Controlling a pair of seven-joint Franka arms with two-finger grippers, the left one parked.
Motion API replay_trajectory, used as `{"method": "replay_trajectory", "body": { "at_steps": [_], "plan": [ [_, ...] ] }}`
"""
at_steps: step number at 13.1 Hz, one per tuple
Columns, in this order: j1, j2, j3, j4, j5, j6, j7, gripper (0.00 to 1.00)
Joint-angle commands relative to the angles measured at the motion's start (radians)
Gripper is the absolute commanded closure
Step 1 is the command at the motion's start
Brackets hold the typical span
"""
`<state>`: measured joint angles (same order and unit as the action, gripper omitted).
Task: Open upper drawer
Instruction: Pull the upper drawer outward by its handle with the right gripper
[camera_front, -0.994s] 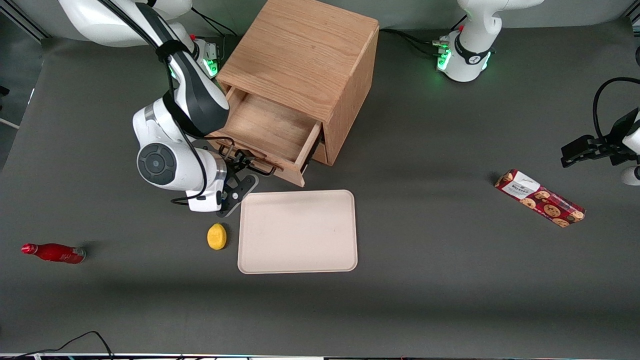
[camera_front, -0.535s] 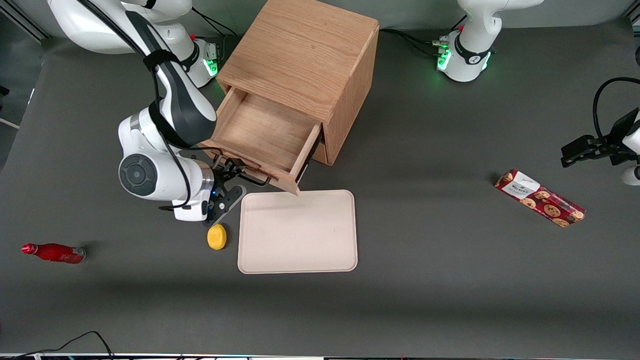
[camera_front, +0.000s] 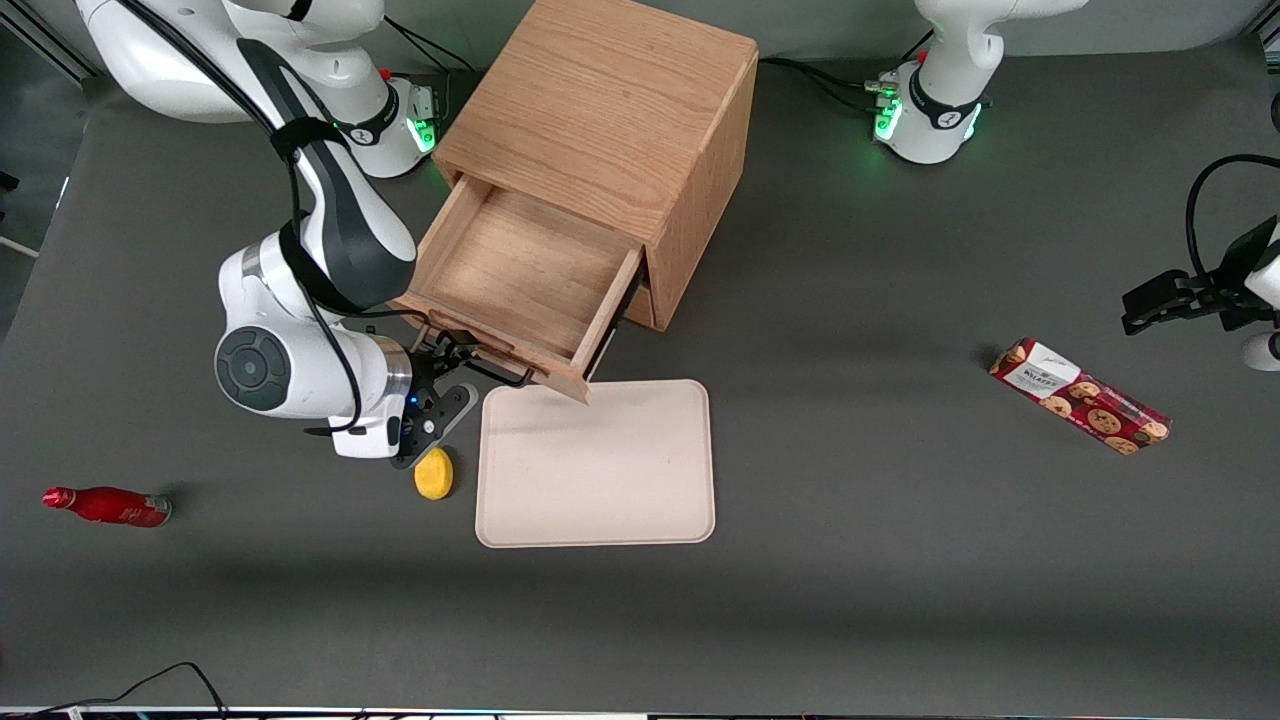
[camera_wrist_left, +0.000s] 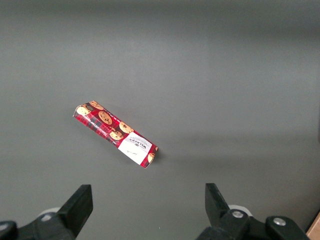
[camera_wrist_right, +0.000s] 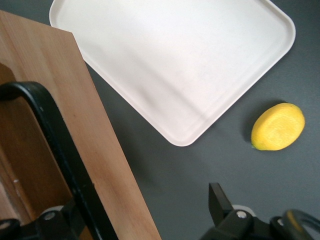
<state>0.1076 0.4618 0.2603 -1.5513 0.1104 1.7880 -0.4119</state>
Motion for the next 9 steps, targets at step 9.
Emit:
{"method": "replay_trajectory", "body": {
  "at_steps": [9],
  "plan": [
    [-0.066, 0.04, 0.083, 0.086, -0.043, -0.009, -0.011, 0.0]
  ]
}}
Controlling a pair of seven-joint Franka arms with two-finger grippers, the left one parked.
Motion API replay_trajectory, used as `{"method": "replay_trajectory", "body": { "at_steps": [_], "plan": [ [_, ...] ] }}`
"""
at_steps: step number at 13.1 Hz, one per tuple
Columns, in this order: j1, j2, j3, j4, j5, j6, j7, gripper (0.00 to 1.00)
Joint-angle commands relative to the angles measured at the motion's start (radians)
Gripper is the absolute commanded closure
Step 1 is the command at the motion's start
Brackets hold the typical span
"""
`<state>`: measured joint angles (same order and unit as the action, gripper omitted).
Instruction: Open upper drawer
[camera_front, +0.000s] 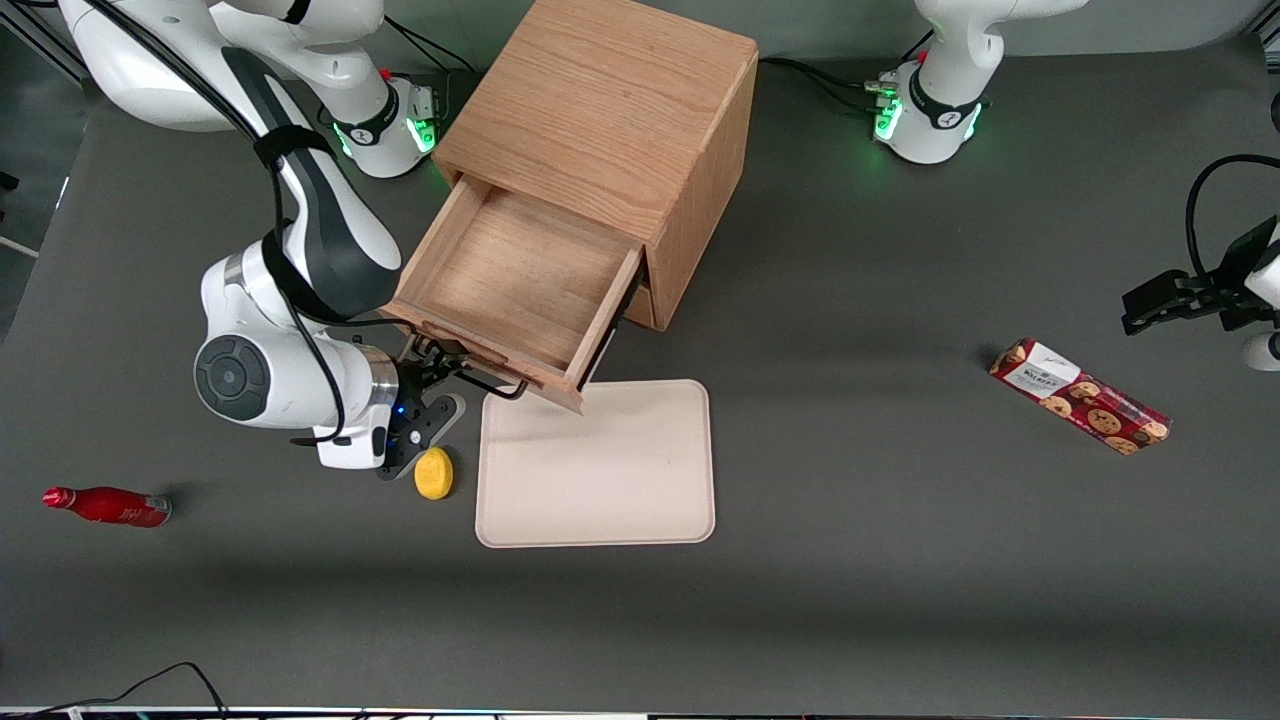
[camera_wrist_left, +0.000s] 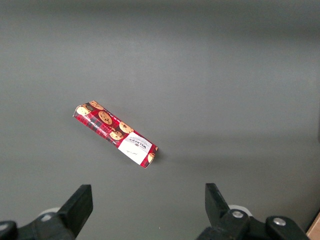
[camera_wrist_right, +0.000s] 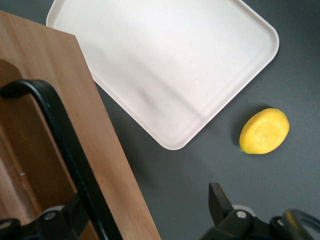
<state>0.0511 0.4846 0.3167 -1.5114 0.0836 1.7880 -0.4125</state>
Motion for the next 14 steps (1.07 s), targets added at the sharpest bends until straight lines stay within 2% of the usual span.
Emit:
{"method": "replay_trajectory", "body": {
  "at_steps": [1, 10, 14],
  "plan": [
    [-0.019, 0.017, 0.031, 0.045, -0.018, -0.007, -0.015, 0.0],
    [-0.03, -0.001, 0.047, 0.08, -0.016, -0.016, -0.014, 0.0],
    [-0.034, -0.118, 0.054, 0.105, -0.004, -0.051, -0.014, 0.0]
  ]
}}
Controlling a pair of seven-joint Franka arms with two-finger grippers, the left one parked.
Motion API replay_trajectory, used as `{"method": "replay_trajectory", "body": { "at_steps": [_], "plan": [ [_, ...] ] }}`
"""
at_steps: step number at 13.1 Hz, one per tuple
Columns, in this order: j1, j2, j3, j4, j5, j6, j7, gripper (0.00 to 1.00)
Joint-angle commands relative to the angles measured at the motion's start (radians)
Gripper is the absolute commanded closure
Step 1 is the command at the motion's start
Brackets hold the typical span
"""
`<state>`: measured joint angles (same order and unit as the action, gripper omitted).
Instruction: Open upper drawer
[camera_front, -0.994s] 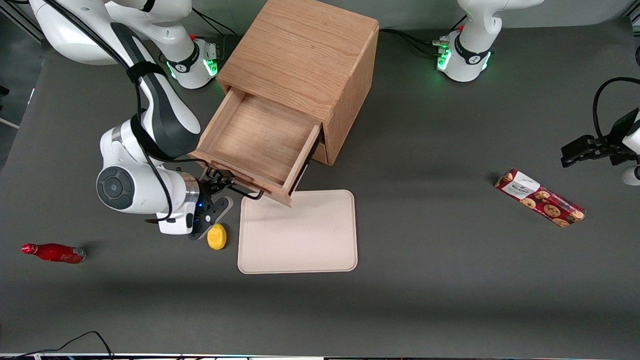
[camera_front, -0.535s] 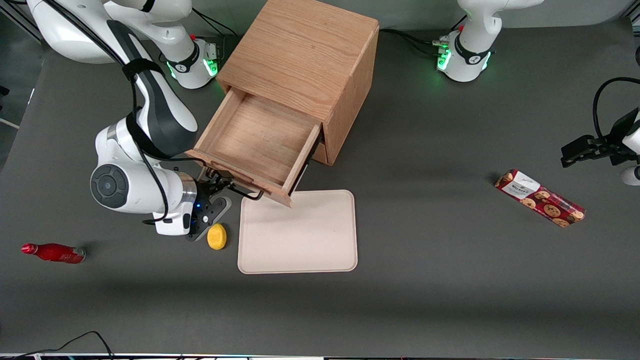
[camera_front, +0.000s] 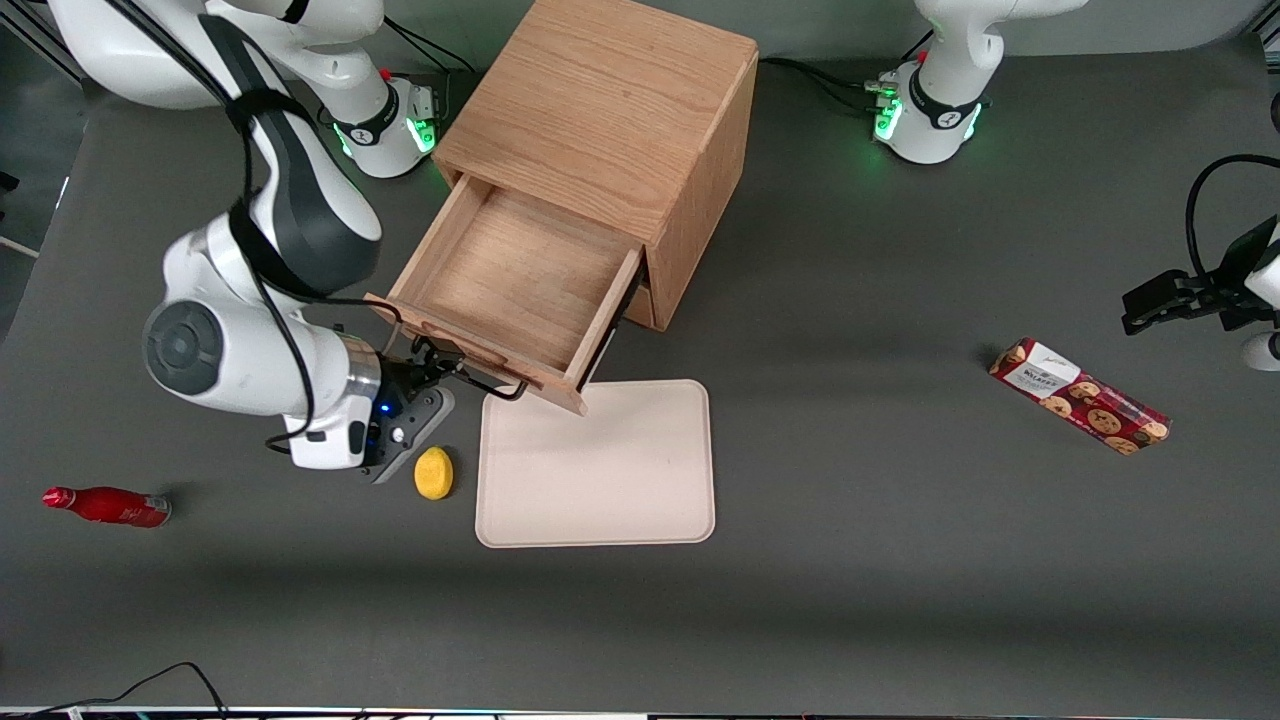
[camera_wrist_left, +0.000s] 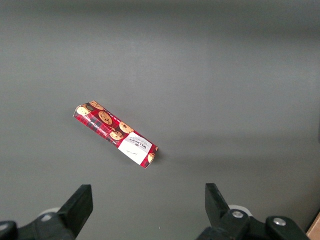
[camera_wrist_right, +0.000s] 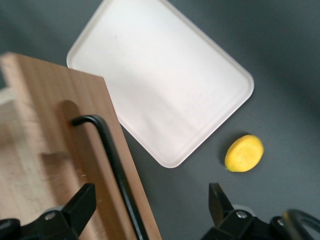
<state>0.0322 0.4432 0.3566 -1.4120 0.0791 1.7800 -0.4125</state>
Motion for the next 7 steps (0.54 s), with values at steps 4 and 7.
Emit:
{"method": "replay_trajectory", "body": {
  "at_steps": [4, 7],
  "plan": [
    [-0.002, -0.124, -0.004, 0.07, 0.001, -0.182, 0.023, 0.0],
    [0.014, -0.245, -0.074, -0.01, -0.007, -0.195, 0.194, 0.0]
  ]
}}
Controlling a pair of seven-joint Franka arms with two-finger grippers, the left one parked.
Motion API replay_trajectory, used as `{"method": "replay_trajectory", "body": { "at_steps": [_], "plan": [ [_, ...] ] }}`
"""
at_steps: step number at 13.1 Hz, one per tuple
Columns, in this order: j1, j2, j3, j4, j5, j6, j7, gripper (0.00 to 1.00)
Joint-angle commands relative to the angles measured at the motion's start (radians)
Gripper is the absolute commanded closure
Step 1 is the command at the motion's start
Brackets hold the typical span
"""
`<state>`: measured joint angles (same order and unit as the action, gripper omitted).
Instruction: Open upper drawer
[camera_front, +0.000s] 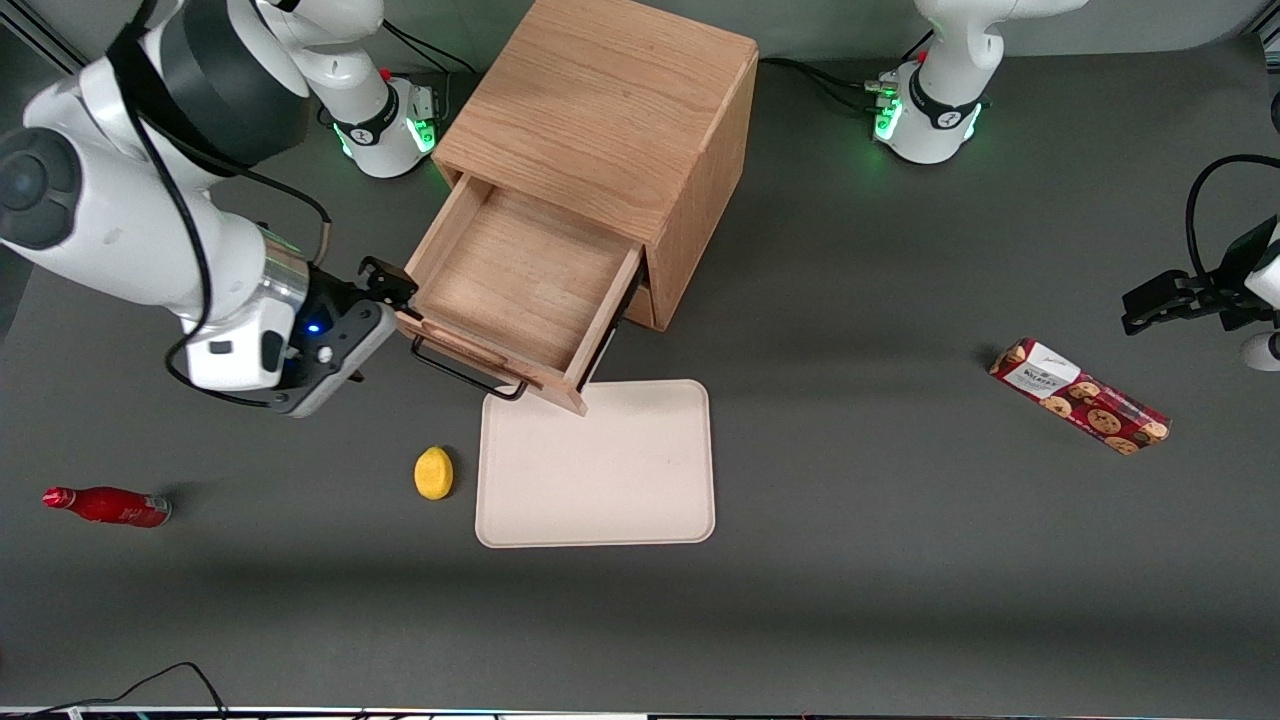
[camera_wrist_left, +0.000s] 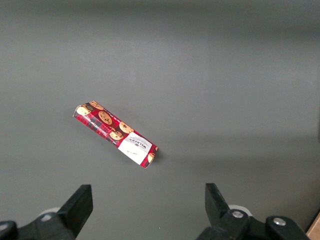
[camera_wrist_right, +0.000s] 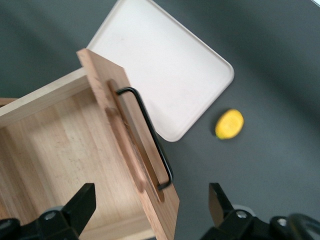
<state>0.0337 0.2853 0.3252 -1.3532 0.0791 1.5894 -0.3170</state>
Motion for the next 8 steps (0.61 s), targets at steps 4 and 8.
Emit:
{"method": "replay_trajectory", "body": {
  "at_steps": [4, 8],
  "plan": [
    [0.023, -0.248, -0.222, -0.223, -0.018, -0.008, 0.193, 0.0],
    [0.006, -0.334, -0.255, -0.309, -0.117, -0.008, 0.295, 0.0]
  ]
}}
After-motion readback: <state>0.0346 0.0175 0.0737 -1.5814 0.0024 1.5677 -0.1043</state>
